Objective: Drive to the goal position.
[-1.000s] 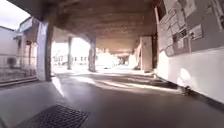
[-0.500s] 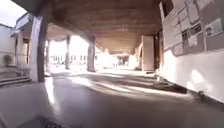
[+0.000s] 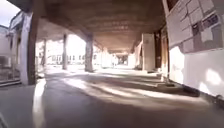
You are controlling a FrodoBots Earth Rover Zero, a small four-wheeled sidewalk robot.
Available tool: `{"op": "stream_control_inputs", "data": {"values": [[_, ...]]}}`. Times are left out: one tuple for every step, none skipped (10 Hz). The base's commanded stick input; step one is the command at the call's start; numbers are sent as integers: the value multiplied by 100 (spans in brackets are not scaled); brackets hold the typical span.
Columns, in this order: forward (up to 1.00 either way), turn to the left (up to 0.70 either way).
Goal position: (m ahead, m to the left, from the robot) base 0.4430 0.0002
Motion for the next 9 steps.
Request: {"op": "stream_control_inputs", "data": {"values": [[85,0],[85,0],[85,0],[85,0],[85,0],[85,0],[85,0],[85,0],[85,0]]}}
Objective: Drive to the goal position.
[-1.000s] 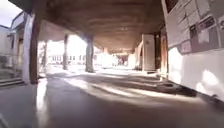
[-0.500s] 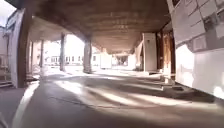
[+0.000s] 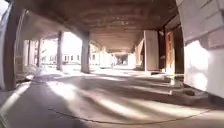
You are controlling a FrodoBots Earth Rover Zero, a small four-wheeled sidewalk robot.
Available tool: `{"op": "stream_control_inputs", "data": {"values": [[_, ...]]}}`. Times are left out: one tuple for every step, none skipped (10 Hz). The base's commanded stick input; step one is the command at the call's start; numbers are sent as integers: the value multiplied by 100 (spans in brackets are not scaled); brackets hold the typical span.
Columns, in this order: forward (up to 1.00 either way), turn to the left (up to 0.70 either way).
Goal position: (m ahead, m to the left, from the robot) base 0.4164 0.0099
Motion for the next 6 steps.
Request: {"op": "stream_control_inputs", "data": {"values": [[85,0],[85,0],[85,0],[85,0],[85,0],[85,0]]}}
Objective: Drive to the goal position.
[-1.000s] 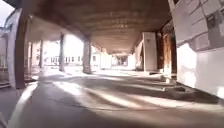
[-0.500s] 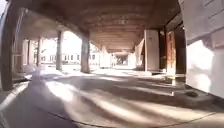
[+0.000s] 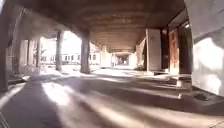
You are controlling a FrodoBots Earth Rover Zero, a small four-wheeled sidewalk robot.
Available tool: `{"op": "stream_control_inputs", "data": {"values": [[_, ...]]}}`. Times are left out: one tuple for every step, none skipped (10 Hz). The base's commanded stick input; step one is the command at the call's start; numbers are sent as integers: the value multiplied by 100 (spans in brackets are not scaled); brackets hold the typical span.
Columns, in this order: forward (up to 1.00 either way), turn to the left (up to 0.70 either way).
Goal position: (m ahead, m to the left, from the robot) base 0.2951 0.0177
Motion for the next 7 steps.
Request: {"op": "stream_control_inputs", "data": {"values": [[85,0],[85,0],[85,0],[85,0],[85,0],[85,0],[85,0]]}}
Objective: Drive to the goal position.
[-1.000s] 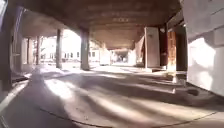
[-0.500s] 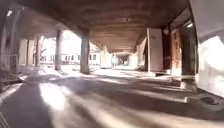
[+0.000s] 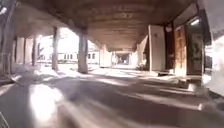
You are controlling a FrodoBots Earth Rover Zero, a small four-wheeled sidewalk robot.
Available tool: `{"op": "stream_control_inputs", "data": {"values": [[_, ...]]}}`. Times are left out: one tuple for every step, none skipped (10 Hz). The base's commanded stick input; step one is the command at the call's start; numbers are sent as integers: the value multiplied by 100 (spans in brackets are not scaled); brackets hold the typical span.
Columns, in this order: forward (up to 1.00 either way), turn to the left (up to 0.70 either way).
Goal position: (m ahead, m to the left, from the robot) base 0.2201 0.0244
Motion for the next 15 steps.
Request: {"op": "stream_control_inputs", "data": {"values": [[85,0],[85,0],[85,0],[85,0],[85,0],[85,0],[85,0],[85,0],[85,0],[85,0],[85,0],[85,0],[85,0],[85,0],[85,0]]}}
